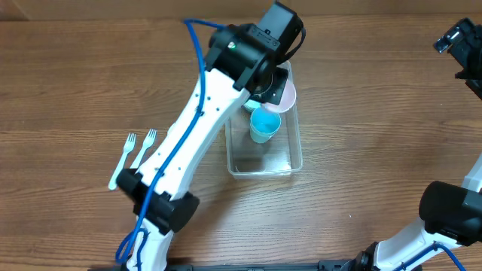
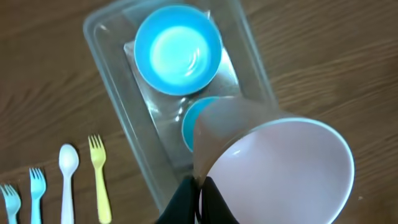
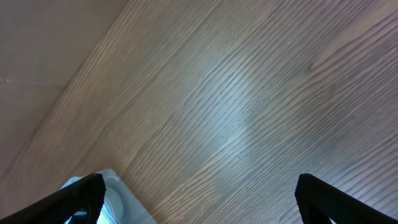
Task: Pack container
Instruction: 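Stack the pink cup onto the cups in the container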
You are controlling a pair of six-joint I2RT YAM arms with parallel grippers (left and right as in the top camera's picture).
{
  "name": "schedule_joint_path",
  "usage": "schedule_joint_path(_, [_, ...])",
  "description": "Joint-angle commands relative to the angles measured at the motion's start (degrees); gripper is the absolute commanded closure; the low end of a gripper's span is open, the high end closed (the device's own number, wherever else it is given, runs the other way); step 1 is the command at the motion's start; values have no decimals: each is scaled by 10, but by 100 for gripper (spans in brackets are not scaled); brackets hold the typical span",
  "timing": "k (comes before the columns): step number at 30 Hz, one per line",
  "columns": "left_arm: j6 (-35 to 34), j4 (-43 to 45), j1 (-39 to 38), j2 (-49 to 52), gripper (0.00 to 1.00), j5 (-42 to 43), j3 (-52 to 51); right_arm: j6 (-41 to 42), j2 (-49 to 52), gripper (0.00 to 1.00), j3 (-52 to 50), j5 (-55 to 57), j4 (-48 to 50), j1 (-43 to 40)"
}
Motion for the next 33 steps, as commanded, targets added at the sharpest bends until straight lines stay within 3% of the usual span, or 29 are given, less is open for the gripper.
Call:
schedule_joint_path(1, [-10, -29, -3, 53, 96, 12, -2, 3, -8, 0, 2, 3, 3, 1])
schedule_joint_path(11, [-28, -62, 1, 124, 94, 5, -2, 3, -8, 0, 2, 3, 3, 1])
schedule_joint_path(14, [-40, -70, 1, 124, 56, 10, -2, 3, -8, 0, 2, 3, 3, 1])
schedule_joint_path(16, [-40, -70, 2, 117, 48, 19, -1, 3, -8, 0, 2, 3, 3, 1])
schedule_joint_path(20, [-40, -70, 18, 75, 46, 19, -1, 3, -8, 0, 2, 3, 3, 1])
schedule_joint_path(25, [-37, -70, 83, -20, 34, -1, -1, 3, -8, 0, 2, 3, 3, 1])
schedule_joint_path(33, [16, -70, 260, -151, 34, 9, -38, 3, -8, 0, 2, 3, 3, 1])
